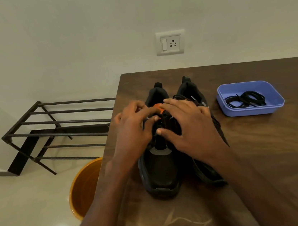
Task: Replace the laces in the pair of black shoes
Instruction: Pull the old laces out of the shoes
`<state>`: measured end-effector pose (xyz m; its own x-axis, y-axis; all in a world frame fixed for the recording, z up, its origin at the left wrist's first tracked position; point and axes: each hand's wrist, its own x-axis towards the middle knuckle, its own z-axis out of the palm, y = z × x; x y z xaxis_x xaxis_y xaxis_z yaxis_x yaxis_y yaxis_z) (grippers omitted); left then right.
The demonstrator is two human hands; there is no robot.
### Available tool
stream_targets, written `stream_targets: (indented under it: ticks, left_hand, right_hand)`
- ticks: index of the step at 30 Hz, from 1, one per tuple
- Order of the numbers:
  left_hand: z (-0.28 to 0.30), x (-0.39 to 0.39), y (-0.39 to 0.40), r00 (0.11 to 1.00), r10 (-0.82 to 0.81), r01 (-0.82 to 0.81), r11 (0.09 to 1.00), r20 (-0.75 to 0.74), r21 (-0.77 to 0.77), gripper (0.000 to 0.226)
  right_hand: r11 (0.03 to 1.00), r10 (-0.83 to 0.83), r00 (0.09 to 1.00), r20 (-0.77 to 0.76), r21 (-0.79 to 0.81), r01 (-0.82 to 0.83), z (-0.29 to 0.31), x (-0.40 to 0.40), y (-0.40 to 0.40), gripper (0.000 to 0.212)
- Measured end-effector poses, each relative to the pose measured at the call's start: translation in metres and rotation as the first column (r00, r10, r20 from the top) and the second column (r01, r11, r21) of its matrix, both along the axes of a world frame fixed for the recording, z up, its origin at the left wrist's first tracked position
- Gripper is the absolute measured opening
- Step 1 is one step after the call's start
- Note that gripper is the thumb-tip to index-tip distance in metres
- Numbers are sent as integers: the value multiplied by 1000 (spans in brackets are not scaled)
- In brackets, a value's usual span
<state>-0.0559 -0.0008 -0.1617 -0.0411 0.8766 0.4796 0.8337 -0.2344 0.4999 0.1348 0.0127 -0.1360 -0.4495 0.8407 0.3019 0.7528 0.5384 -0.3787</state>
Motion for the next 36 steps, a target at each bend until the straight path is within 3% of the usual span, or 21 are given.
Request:
stream_targets:
  ticks: [4, 6, 8, 10, 12, 15, 16, 17, 18, 21, 23, 26, 28, 30, 31, 32, 33, 35, 36]
  left_hand:
    - [-2, 5, 5, 984, -36, 22, 997, 175, 79, 13]
    - [1, 9, 4, 906, 8, -20, 1000, 423, 24, 9]
    - [3, 13, 3, 707, 66, 24, 993, 704, -118, 10]
    - [10, 17, 2, 478, 80, 135, 977, 874, -163, 17]
    - [21, 14, 1, 321, 22, 165, 983, 947, -78, 18]
    - [47, -6, -4, 19, -217, 139, 967, 976, 212, 12]
    - [53, -15, -7, -40, -276, 130, 952, 960, 279, 13]
    - [57, -22, -11, -29, -292, 115, 949, 956, 293, 16]
    - [56, -29, -14, 46, -261, 93, 962, 964, 256, 22]
    - [41, -31, -19, 414, 46, -17, 999, 909, -43, 41]
    - [28, -29, -15, 561, 258, -124, 966, 787, -228, 35]
    - [15, -26, -9, 641, 387, -175, 914, 662, -365, 20]
    - [12, -23, -7, 677, 424, -201, 893, 601, -404, 18]
    - [10, -22, -6, 695, 455, -225, 873, 557, -432, 24]
    - [11, -20, -6, 707, 461, -229, 867, 536, -443, 27]
    - [9, -19, -6, 730, 465, -233, 858, 501, -457, 31]
    - [8, -18, -7, 780, 468, -264, 848, 415, -459, 39]
    - [3, -16, -6, 884, 453, -377, 837, 116, -396, 61]
    - [2, -14, -7, 902, 428, -392, 863, 49, -317, 64]
  right_hand:
    - [999, -35, 999, 41, -29, 36, -8, -5, -1, 79]
    - [998, -52, 998, 44, -31, 53, -7, -4, 1, 80]
    - [998, -51, 997, 50, -42, 54, -6, -3, 1, 82]
    - [997, -53, 997, 50, -50, 56, -6, -3, 0, 83]
    - [995, -60, 997, 42, -75, 63, -5, -3, 1, 84]
    - [994, -54, 998, 42, -97, 58, -4, -2, 1, 83]
    - [995, -47, 998, 38, -91, 51, -3, -2, 1, 82]
    - [996, -40, 999, 20, -80, 42, -4, -2, 1, 77]
    - [997, -40, 999, -12, -70, 39, -6, -3, 1, 69]
    - [995, -80, 970, -228, -80, 63, -12, -7, 6, 28]
    - [993, -89, 910, -406, -103, 51, -10, -9, 7, 14]
    - [971, -21, 751, -660, -194, -143, 11, -5, 2, 18]
    - [916, -71, 554, -830, -274, -293, 31, 6, -4, 35]
    - [867, -182, 381, -906, -331, -373, 46, 23, -6, 46]
    - [858, -203, 368, -907, -346, -379, 49, 29, -6, 47]
    - [875, -185, 435, -881, -349, -336, 49, 34, -5, 46]
    - [911, -143, 557, -818, -329, -250, 45, 36, -4, 42]
    - [973, -115, 790, -603, -228, -32, 31, 28, -5, 28]
    - [984, -129, 858, -497, -173, 47, 24, 20, -5, 23]
